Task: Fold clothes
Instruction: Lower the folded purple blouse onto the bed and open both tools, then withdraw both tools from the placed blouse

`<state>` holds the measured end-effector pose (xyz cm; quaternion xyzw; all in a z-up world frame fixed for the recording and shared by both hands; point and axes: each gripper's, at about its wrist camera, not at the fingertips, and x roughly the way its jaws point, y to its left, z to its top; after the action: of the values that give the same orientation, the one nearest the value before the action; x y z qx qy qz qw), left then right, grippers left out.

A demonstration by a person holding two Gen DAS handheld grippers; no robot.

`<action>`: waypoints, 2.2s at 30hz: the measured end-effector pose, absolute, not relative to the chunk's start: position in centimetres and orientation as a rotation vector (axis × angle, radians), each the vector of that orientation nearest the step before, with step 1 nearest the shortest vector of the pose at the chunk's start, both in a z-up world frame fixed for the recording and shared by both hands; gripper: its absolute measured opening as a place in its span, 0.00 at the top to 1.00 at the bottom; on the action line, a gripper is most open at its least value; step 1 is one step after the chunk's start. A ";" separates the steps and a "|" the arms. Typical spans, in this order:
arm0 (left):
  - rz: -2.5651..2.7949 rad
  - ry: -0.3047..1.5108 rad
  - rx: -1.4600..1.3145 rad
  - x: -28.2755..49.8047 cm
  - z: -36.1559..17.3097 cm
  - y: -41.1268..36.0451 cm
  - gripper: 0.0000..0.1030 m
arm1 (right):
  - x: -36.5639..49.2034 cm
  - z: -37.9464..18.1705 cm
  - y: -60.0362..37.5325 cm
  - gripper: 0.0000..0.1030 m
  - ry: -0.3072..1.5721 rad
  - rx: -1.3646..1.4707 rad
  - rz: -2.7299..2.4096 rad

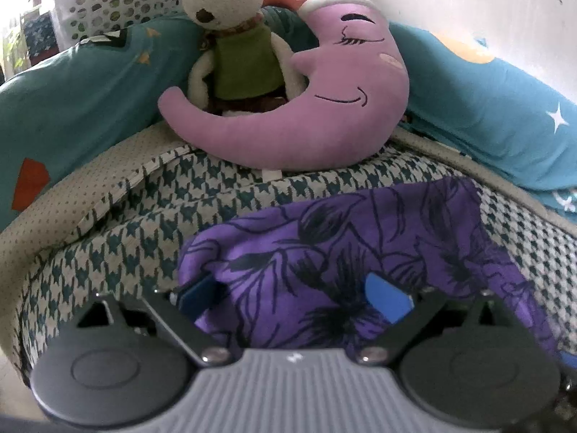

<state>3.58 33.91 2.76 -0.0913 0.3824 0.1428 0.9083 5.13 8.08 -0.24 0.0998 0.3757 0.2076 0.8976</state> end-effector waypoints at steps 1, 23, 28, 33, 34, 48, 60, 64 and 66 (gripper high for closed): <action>0.293 0.790 -0.201 3.3 3.0 33.9 0.08 | 5.0 -0.1 8.0 0.57 0.785 0.208 0.441; 0.337 0.858 -0.259 -5.6 4.2 29.8 0.00 | -2.3 3.3 7.6 0.35 0.826 -0.003 0.447; 0.362 0.879 -0.251 -6.8 3.9 29.5 0.00 | -2.4 3.6 7.1 0.32 0.837 -0.015 0.443; 0.374 0.892 -0.257 -7.8 3.8 28.9 0.00 | -1.9 3.0 7.1 0.30 0.879 -0.005 0.406; 0.375 0.891 -0.254 -8.0 3.9 28.7 0.00 | -1.8 2.8 7.2 0.29 0.894 -0.003 0.400; 0.388 0.969 -0.277 -9.4 1.9 28.7 0.00 | -0.1 0.8 8.7 0.26 0.970 -0.066 0.387; 0.391 1.057 -0.256 -8.7 -0.7 27.7 0.00 | 0.8 -1.3 9.1 0.21 1.038 -0.111 0.343; 0.392 1.053 -0.243 -8.7 -0.8 27.5 0.00 | 0.7 -1.5 9.6 0.17 1.035 -0.146 0.347; 0.392 1.054 -0.240 -8.7 -0.8 27.5 0.00 | 0.6 -1.6 9.8 0.16 1.034 -0.165 0.347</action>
<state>-8.65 27.50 -0.82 -0.1135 0.4985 0.1852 0.8392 0.61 9.80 -1.63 -0.0783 0.4912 0.1649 0.8517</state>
